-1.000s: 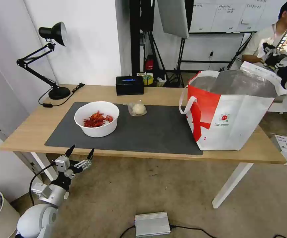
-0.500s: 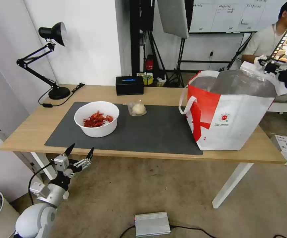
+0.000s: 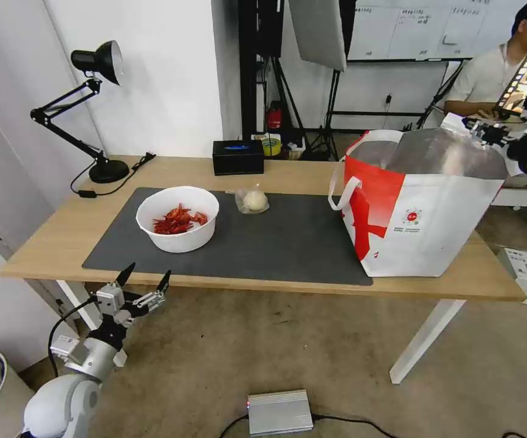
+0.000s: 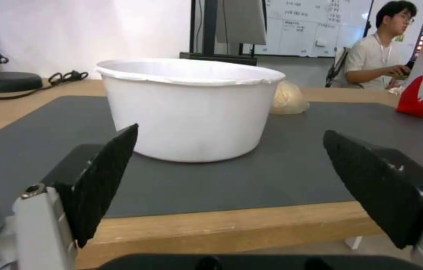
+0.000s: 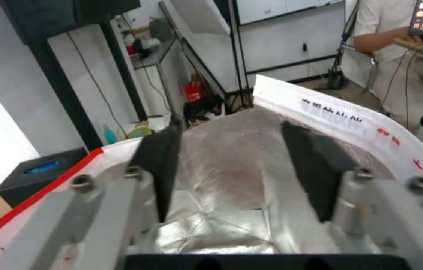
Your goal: Pick up the trash from the table and place it into the takeout bag.
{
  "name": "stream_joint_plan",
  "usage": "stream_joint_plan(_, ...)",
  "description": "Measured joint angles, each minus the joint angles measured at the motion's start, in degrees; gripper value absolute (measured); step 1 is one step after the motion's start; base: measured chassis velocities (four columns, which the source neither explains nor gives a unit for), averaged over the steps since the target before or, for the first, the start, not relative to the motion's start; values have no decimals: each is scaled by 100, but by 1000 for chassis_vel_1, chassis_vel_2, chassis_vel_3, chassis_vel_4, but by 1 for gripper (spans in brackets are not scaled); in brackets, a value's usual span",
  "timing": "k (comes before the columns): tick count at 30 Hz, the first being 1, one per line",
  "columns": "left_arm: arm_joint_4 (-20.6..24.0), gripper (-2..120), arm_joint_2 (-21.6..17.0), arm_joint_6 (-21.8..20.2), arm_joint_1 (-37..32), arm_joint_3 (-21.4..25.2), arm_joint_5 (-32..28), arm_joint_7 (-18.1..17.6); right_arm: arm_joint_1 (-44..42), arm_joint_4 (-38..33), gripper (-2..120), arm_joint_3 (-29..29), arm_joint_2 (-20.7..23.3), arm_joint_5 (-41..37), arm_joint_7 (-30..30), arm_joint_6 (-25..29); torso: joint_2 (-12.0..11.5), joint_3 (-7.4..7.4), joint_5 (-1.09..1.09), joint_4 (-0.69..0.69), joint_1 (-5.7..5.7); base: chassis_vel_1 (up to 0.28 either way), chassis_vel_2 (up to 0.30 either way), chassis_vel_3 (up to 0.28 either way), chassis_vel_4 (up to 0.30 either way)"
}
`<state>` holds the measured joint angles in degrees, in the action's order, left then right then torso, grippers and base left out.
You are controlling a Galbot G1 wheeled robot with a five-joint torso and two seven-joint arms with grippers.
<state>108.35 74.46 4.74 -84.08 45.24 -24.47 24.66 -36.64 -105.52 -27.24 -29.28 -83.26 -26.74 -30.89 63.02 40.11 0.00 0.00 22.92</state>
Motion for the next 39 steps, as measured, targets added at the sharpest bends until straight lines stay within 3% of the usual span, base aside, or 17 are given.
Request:
stream_joint_plan(9, 35, 100, 17, -2, -46, 17, 3, 8, -172, -142, 85, -102, -36, 257, 212, 185, 0, 0, 0, 0, 0, 0, 0, 0, 0)
stream_joint_plan(12, 41, 100, 23, -2, -77, 24, 5, 13, -385, -256, 97, -105, -86, 888, 761, 993, 0, 0, -1, 1, 0, 0, 0, 0, 0)
stream_joint_plan(13, 41, 100, 23, -2, -77, 24, 5, 13, -385, -256, 97, -105, -86, 888, 761, 993, 0, 0, -1, 1, 0, 0, 0, 0, 0)
stream_joint_plan(16, 53, 100, 1, -1, -77, 35, 5, 15, -746, -443, 100, -72, -187, 1831, 1329, 2084, 0, 0, 0, 0, 0, 0, 0, 0, 0)
stream_joint_plan(17, 53, 100, 1, -1, -77, 35, 5, 15, -746, -443, 100, -72, -187, 1831, 1329, 2084, 0, 0, 0, 0, 0, 0, 0, 0, 0)
stream_joint_plan(20, 53, 100, 2, -2, -69, 22, 10, 13, -1098, -704, 100, -59, -387, 2430, 1434, 2901, 0, 0, -1, 1, 0, 0, 0, 0, 0)
stream_joint_plan(24, 56, 100, 1, -2, -49, -18, 15, -2, -1431, -935, 100, -128, -643, 2765, 1442, 3362, 0, 0, 0, 0, 0, 0, 0, 0, 0)
stream_joint_plan(32, 82, 100, -50, -31, -43, -47, 20, -29, -2404, -1319, 100, -388, -1212, 3356, 1522, 3865, 0, 0, 0, 0, 0, 0, 0, 0, 0)
stream_joint_plan(39, 87, 100, -59, -40, -31, -44, 21, -48, -3106, -1500, 100, -522, -1749, 3929, 1694, 3991, 0, 0, 0, 0, 0, 0, 0, 0, 0)
